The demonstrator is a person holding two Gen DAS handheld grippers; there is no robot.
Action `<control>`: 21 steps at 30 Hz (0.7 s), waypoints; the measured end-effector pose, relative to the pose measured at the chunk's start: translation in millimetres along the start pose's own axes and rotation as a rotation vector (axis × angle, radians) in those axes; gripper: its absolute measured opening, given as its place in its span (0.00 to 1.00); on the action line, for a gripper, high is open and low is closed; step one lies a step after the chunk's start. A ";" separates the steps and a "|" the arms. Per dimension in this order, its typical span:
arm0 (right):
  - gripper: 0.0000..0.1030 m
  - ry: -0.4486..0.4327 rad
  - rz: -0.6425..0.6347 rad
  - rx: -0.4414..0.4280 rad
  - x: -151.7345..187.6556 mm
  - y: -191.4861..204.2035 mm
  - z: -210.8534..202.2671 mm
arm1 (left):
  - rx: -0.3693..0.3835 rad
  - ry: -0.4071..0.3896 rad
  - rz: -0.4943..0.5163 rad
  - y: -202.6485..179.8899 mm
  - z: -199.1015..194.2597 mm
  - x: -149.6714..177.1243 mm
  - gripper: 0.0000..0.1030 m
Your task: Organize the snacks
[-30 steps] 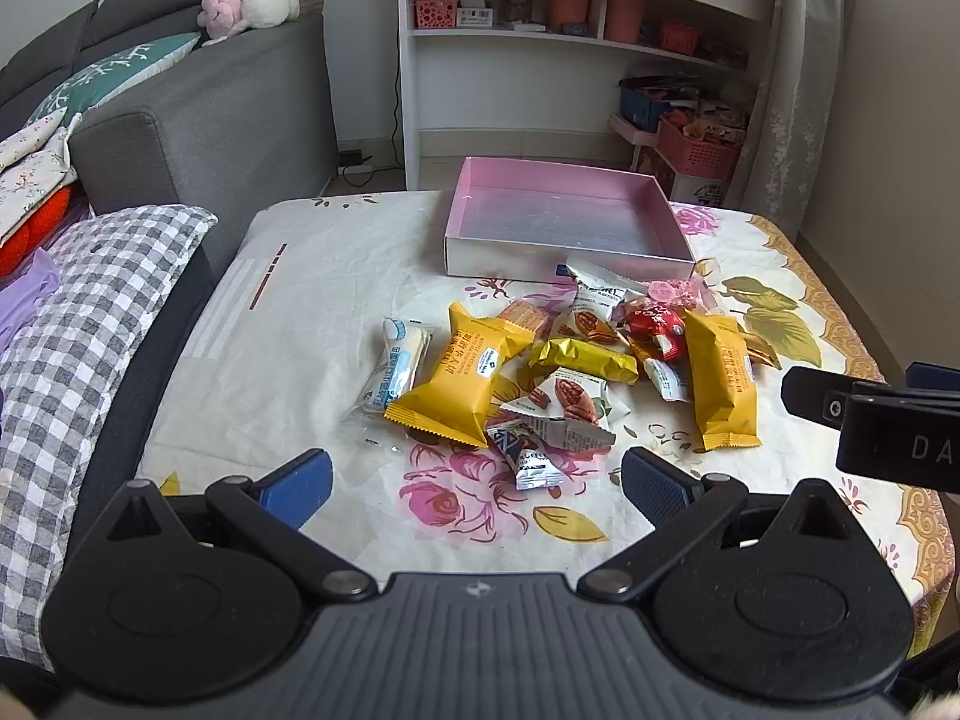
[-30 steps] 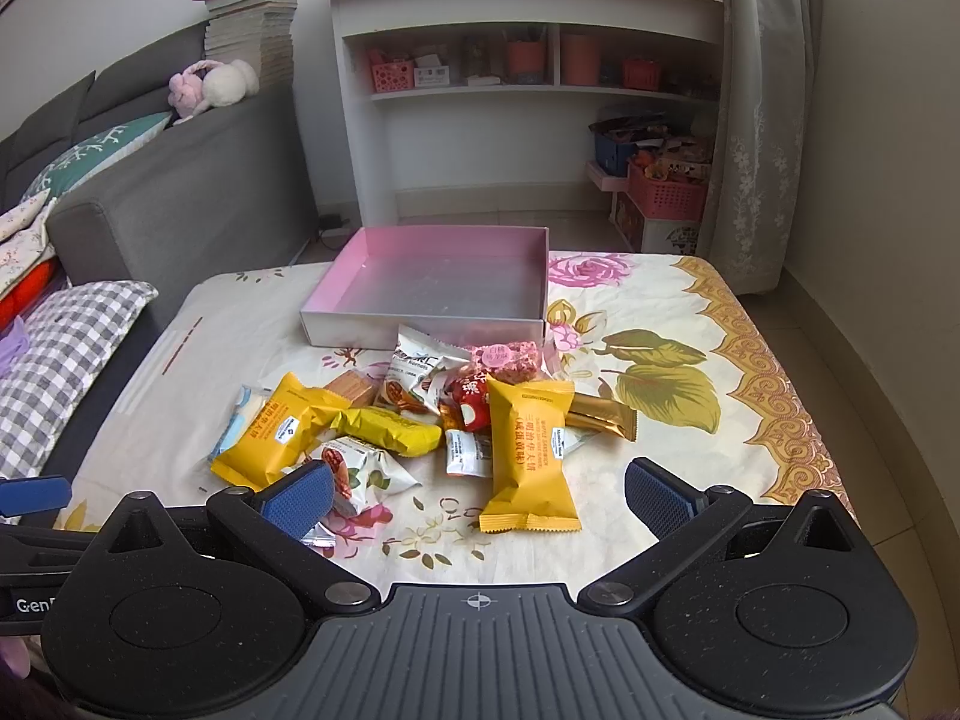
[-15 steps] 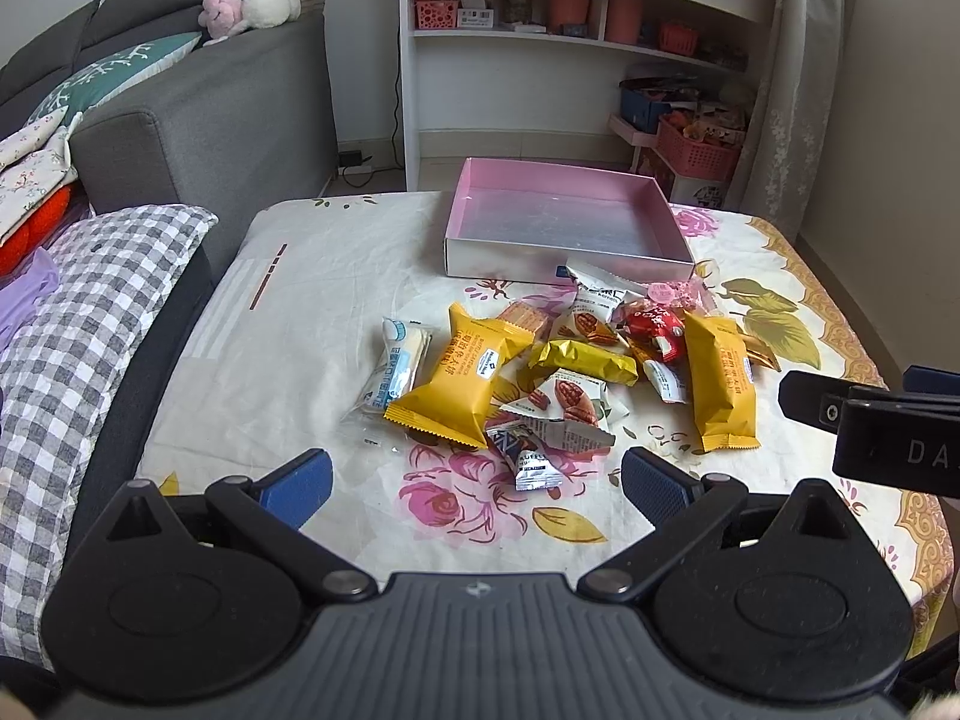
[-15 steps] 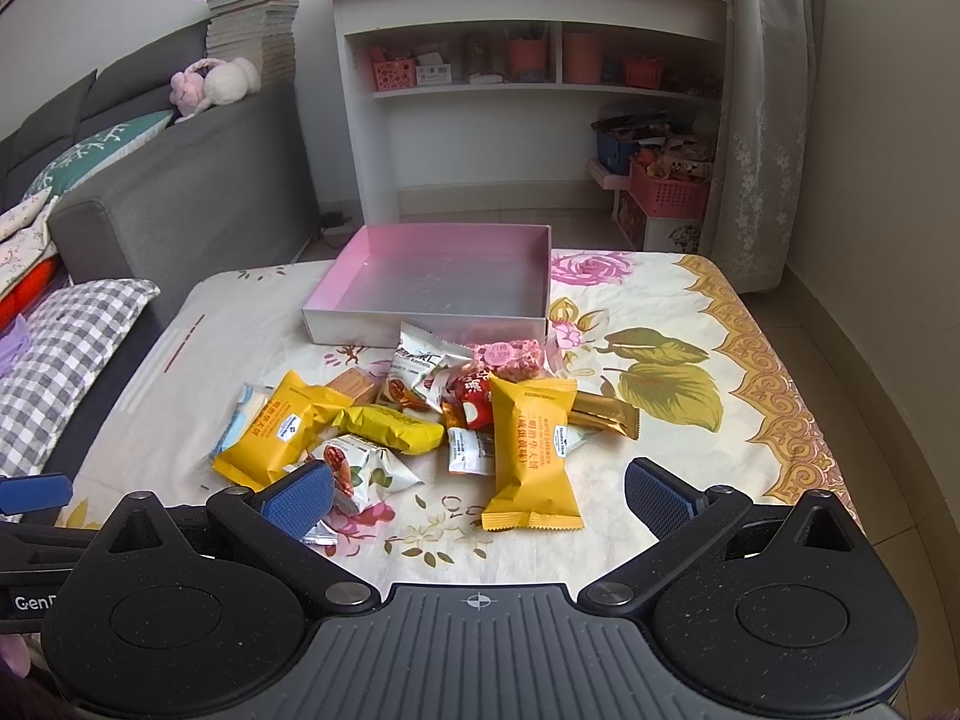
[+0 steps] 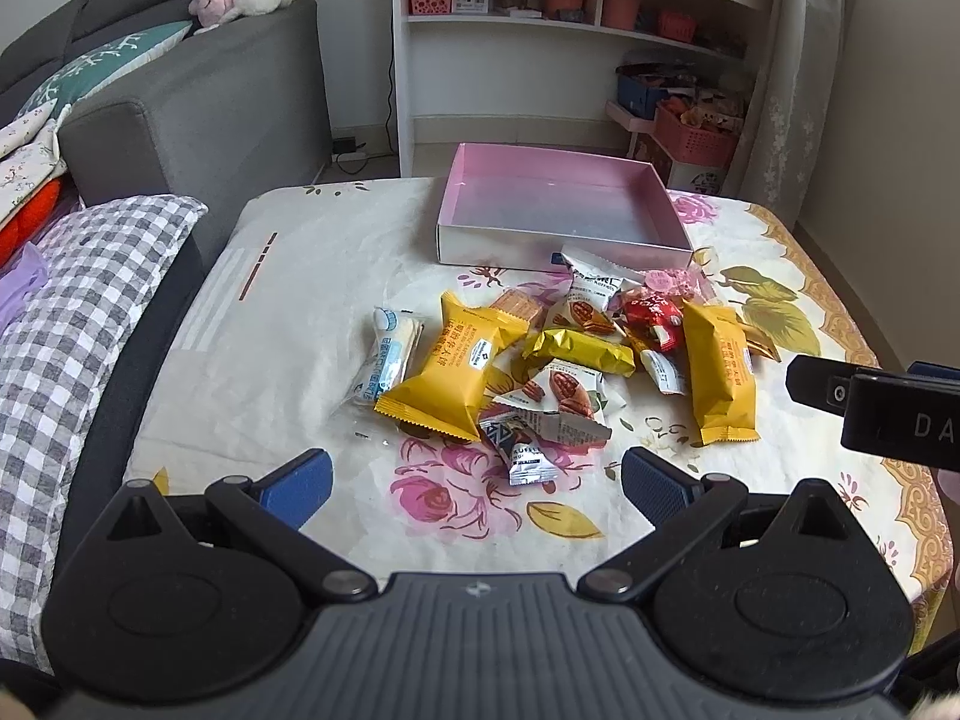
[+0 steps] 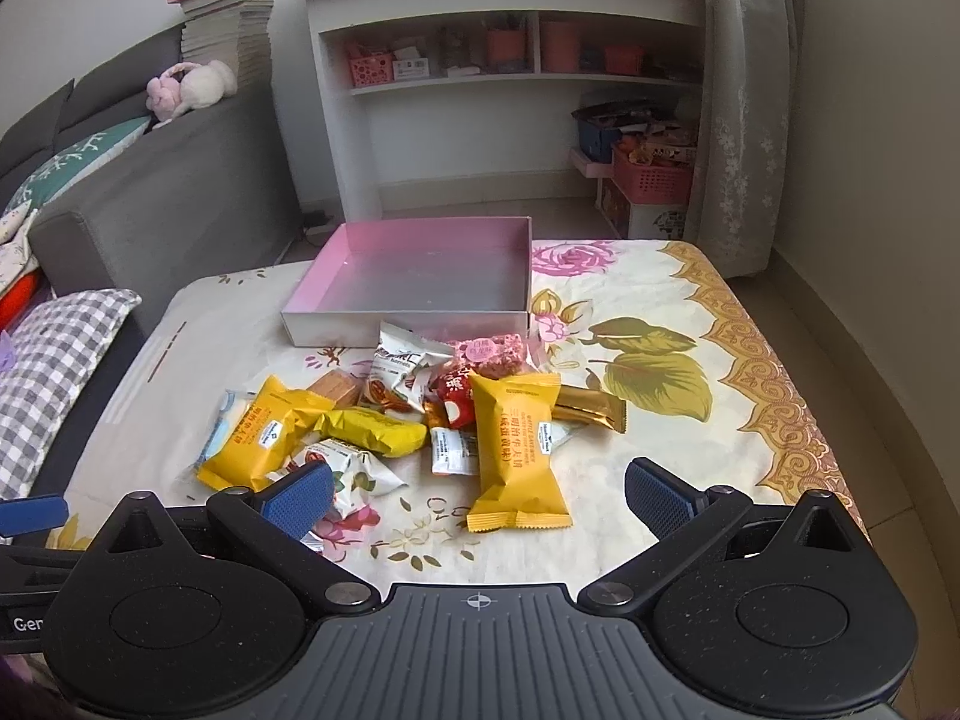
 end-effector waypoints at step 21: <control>1.00 0.025 0.004 0.029 -21.3 -11.8 22.4 | 0.029 -0.109 0.048 11.0 10.1 -31.8 1.00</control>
Point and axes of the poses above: each gripper's, at about its wrist camera, not at the fingertips, and z roughly the way its jaws point, y to its left, x to its underside, the point moved 10 cm from there along z, roughly the way its jaws point, and after that the axes turned 4 degrees about z, right-handed, at the moved point
